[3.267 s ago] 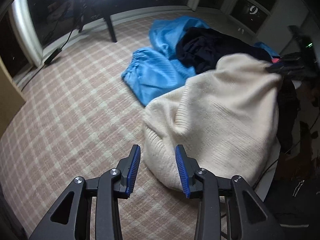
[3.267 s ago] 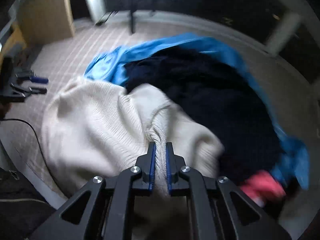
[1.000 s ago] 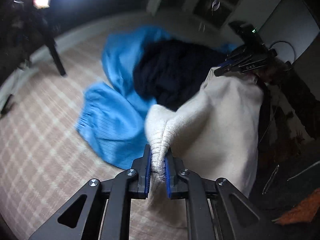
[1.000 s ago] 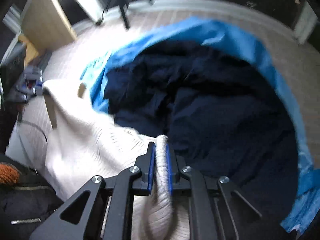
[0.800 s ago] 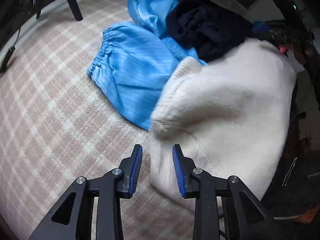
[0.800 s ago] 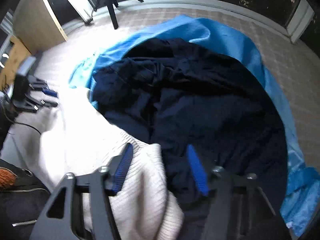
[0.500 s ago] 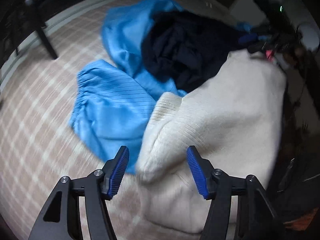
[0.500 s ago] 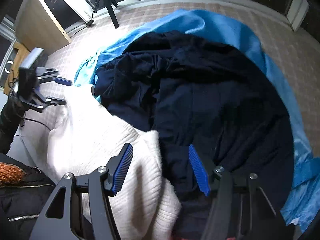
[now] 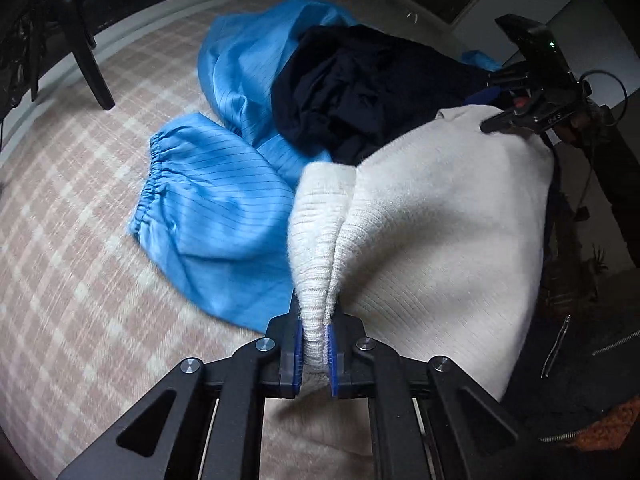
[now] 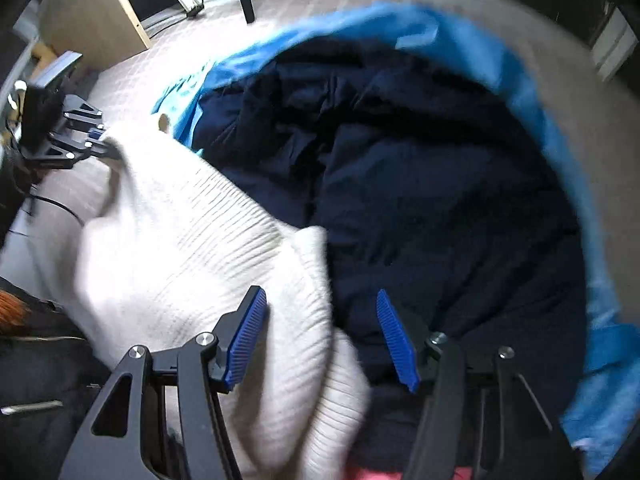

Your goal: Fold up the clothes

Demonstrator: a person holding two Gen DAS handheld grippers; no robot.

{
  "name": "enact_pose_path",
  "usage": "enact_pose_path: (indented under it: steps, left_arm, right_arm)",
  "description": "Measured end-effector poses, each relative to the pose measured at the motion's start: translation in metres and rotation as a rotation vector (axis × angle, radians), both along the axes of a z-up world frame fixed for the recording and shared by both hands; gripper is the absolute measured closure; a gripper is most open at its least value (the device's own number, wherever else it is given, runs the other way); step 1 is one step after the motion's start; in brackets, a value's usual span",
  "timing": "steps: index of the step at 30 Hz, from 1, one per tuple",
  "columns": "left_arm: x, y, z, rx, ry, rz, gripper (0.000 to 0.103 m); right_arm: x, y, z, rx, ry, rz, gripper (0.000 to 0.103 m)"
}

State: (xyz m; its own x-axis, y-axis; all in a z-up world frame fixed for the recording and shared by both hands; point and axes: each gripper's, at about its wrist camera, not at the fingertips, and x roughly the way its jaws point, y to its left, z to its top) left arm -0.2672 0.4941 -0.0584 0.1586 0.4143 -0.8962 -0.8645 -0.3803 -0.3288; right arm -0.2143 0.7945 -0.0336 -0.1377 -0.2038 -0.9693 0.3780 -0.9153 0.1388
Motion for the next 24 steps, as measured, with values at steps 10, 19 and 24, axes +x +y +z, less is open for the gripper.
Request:
enact_pose_path:
  steps: [10, 19, 24]
  left_arm:
    - [0.029, -0.005, -0.002, -0.010, 0.053, -0.004, 0.095]
    - [0.045, -0.067, 0.091, 0.102, 0.233, 0.149, 0.096]
    - [0.055, -0.119, 0.180, 0.219, 0.446, 0.260, 0.096]
  right_arm:
    - [0.003, -0.008, -0.024, -0.044, -0.070, -0.018, 0.088]
    - [0.065, -0.037, 0.089, -0.097, 0.321, -0.108, 0.094]
    - [0.134, -0.083, 0.210, -0.101, 0.669, -0.089, 0.096]
